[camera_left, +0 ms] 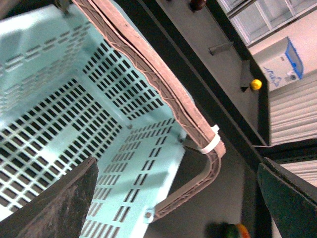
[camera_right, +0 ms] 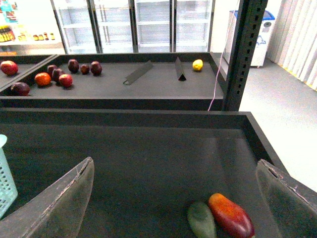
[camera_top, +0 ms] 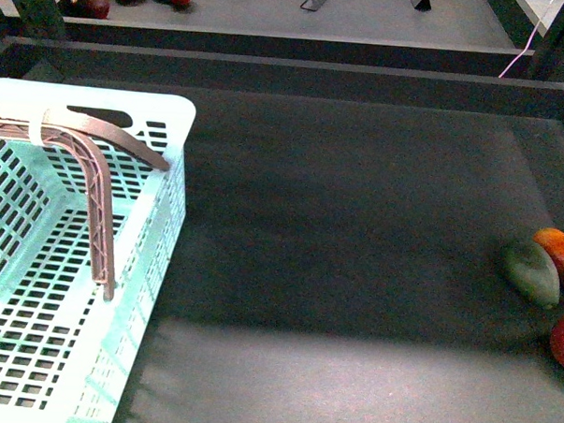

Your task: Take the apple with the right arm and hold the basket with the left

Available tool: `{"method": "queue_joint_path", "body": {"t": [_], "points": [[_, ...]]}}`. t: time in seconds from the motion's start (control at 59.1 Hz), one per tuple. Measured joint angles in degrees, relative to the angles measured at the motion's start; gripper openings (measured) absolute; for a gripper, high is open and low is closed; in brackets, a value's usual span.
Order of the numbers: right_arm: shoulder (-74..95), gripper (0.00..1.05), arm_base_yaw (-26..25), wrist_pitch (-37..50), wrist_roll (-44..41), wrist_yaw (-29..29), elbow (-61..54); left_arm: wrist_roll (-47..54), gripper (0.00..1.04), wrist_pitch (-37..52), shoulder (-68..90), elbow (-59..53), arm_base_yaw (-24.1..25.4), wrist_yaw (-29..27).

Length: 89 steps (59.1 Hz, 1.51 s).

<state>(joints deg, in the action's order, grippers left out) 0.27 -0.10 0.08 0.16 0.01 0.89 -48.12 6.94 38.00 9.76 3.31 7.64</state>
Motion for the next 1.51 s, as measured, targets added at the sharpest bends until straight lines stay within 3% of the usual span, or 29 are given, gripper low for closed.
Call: {"method": "queue_joint_path", "body": {"t": [0.169,0.305,0.508,0.88,0.965,1.134,1.304,1.422,1.473,1.507], "points": [[0.00,0.96,0.02,0.00,0.02,0.02,0.00,-7.04,0.98,14.03,20.92,5.35,1.51,2.36],[0.00,0.96,0.00,0.00,0.02,0.02,0.00,-9.64,0.98,20.31,35.56,11.50,3.61,2.82],[0.00,0.96,0.02,0.00,0.02,0.00,0.00,-12.55,0.98,23.67,50.71,20.20,5.18,2.73],[0.00,0.96,0.00,0.00,0.00,0.00,0.00,-16.24,0.98,24.39,63.30,30.10,5.31,2.27],[0.00,0.96,0.02,0.00,0.02,0.00,0.00,-16.35,0.76,23.10,64.85,32.02,5.03,1.70],[0.00,0.96,0.02,0.00,0.00,0.00,0.00,-19.71,0.48,22.67,65.68,33.46,4.92,1.38],[0.00,0.96,0.00,0.00,0.02,0.00,0.00,-25.40,0.30,22.18,65.29,33.59,3.89,1.40],[0.00,0.96,0.02,0.00,0.00,0.02,0.00,-24.02,0.26,21.64,64.19,33.22,2.67,1.33],[0.00,0.96,0.00,0.00,0.02,0.00,0.00,-21.81,0.15,21.09,63.54,32.54,1.95,0.87],[0.00,0.96,0.02,0.00,0.00,0.02,0.00,-21.68,0.15,20.59,62.86,32.41,1.68,0.98]]}}
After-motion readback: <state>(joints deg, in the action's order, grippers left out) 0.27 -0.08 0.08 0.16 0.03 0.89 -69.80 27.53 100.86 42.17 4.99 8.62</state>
